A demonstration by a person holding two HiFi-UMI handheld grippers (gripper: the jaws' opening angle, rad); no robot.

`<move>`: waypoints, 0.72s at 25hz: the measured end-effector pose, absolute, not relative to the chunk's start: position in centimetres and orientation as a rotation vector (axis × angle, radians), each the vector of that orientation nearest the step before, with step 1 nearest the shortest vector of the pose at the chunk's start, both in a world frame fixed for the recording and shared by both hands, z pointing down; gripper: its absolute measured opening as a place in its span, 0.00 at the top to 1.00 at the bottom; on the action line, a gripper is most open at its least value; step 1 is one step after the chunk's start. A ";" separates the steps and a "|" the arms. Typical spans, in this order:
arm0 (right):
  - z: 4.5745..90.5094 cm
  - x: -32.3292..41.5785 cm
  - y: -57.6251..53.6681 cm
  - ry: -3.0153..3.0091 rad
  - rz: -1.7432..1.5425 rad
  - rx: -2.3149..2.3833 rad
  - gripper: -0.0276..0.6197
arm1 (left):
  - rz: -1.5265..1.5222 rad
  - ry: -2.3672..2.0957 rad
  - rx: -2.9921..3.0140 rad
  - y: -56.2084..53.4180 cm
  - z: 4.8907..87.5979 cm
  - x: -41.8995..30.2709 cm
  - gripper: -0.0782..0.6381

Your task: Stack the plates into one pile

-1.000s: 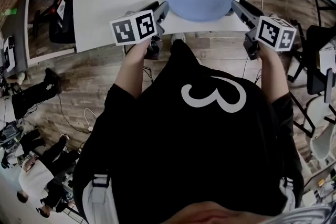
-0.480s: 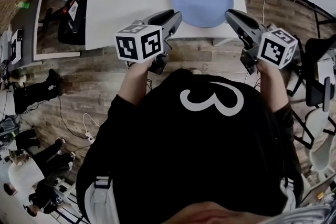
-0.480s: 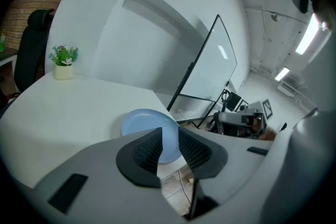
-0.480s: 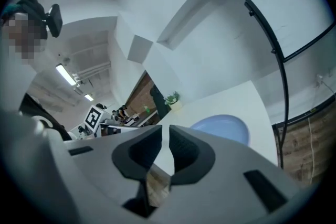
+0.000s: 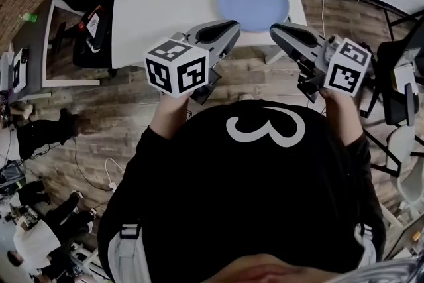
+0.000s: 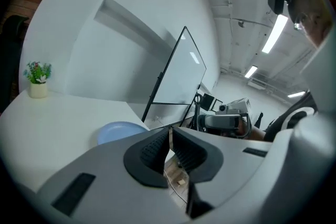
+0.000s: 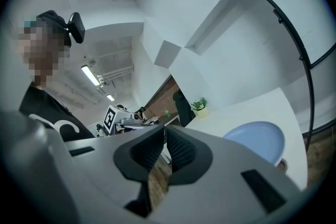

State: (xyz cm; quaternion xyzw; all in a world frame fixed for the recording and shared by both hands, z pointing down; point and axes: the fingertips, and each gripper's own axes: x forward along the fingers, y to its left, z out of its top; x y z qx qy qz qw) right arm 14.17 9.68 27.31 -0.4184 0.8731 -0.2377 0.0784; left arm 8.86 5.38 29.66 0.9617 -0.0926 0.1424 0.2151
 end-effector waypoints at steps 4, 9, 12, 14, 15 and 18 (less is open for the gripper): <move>26.0 11.4 11.1 2.609 -0.658 -1.268 0.91 | 0.406 -0.180 2.724 7.7 28.1 6.2 0.86; 26.0 7.5 12.2 2.603 -0.633 -1.304 0.92 | 0.433 -0.122 2.791 9.9 27.5 2.8 0.86; 26.0 5.6 13.2 2.585 -0.627 -1.322 0.92 | 0.443 -0.102 2.797 10.9 27.7 1.0 0.87; 25.8 4.6 14.1 2.580 -0.609 -1.335 0.92 | 0.444 -0.093 2.796 11.6 27.8 0.1 0.87; 25.7 4.2 14.4 2.577 -0.602 -1.340 0.92 | 0.442 -0.092 2.796 11.8 27.8 -0.3 0.87; 25.5 2.8 15.1 2.571 -0.580 -1.349 0.92 | 0.431 -0.083 2.797 12.3 27.5 -1.6 0.87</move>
